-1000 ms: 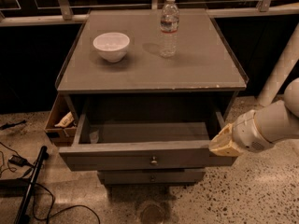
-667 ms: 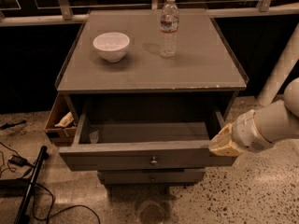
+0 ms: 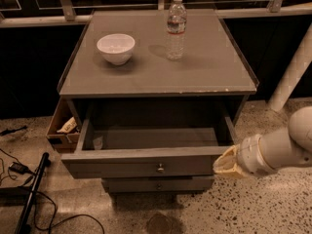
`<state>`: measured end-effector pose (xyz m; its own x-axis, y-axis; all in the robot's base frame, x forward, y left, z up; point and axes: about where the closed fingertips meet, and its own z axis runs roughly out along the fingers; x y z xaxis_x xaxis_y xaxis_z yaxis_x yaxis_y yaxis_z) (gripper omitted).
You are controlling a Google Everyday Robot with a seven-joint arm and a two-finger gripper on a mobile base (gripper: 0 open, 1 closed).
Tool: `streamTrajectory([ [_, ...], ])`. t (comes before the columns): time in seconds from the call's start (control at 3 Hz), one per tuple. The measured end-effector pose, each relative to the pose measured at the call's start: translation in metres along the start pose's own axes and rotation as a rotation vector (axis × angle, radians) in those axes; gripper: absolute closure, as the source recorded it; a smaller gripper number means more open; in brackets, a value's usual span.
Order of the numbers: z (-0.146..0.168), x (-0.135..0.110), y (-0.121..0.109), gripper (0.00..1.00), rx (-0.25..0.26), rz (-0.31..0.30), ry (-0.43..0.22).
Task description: Close top drawer
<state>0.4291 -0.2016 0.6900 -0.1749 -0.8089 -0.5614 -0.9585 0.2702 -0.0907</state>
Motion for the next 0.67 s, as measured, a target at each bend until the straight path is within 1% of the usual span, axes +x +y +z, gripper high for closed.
streamTrajectory([
  [0.33, 0.0426, 0.0168, 0.0065, 1.0, -0.004, -0.033, -0.05],
  [0.67, 0.0429, 0.0167, 0.0066, 1.0, -0.003, -0.034, -0.049],
])
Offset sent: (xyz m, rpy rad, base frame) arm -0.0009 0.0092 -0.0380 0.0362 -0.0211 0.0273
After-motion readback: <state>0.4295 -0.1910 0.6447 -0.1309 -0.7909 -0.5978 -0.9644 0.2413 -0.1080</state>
